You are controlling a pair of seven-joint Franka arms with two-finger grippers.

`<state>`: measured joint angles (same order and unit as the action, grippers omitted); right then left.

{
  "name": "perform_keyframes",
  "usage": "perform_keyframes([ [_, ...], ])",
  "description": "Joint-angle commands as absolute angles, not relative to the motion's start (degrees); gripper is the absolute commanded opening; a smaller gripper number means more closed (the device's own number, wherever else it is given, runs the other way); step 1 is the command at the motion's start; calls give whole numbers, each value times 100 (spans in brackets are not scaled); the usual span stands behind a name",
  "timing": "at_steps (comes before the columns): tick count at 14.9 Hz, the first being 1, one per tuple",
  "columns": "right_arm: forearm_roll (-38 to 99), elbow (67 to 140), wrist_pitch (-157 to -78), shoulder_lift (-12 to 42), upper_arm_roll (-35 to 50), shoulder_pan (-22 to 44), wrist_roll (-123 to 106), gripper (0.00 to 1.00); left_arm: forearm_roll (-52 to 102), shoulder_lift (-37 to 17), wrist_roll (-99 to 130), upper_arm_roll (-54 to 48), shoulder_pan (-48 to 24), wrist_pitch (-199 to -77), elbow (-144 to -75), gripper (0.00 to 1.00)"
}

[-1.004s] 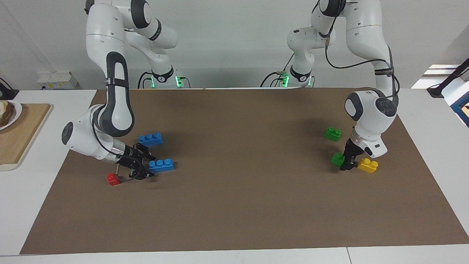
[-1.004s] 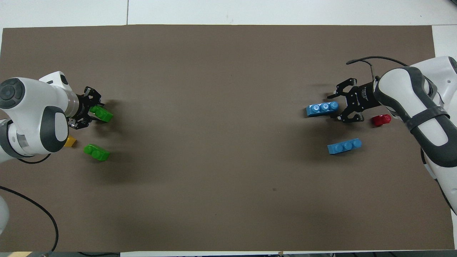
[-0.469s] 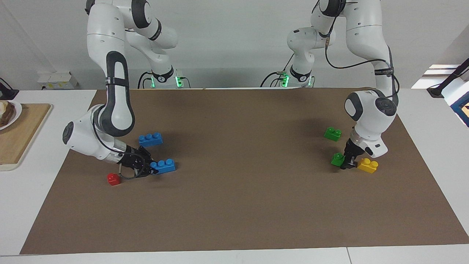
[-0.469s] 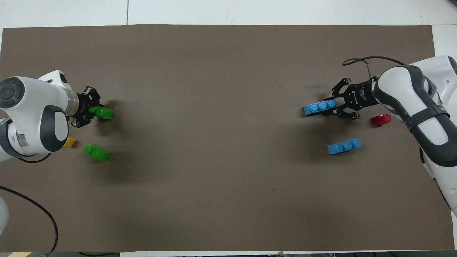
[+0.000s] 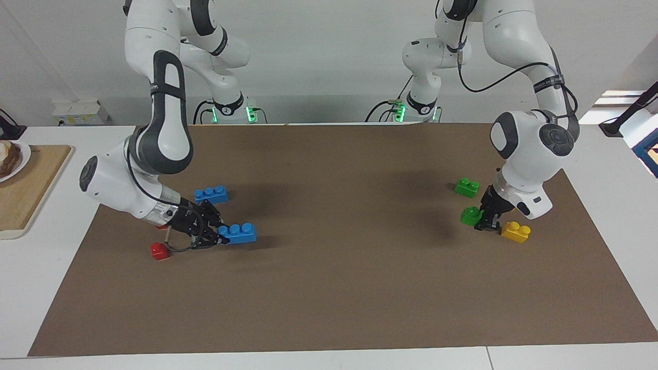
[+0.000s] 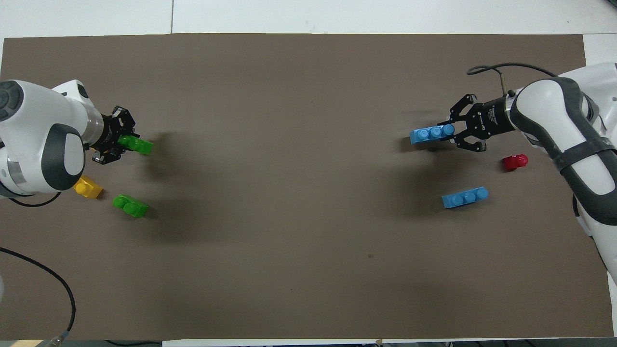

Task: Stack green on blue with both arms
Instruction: 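Carry the green brick with the left gripper toward the blue brick in the right gripper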

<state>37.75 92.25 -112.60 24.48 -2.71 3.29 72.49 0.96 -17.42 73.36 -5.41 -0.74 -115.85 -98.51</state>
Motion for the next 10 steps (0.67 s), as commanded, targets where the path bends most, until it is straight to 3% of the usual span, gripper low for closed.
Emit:
perform_keyframes([
  [1, 3867, 9097, -11433, 2373, -281, 1008, 7980, 0, 0, -1714, 8311, -483, -570, -11057, -9484, 0],
  [6, 3955, 9263, -12557, 2347, -264, 2221, 8989, 0, 9, -1415, 9586, -492, -1220, -10951, -9475, 0],
  [10, 4218, 9693, -13235, 2355, -255, 2829, 9141, 0, 9, -1380, 10387, -492, -1695, -10942, -9492, 0],
])
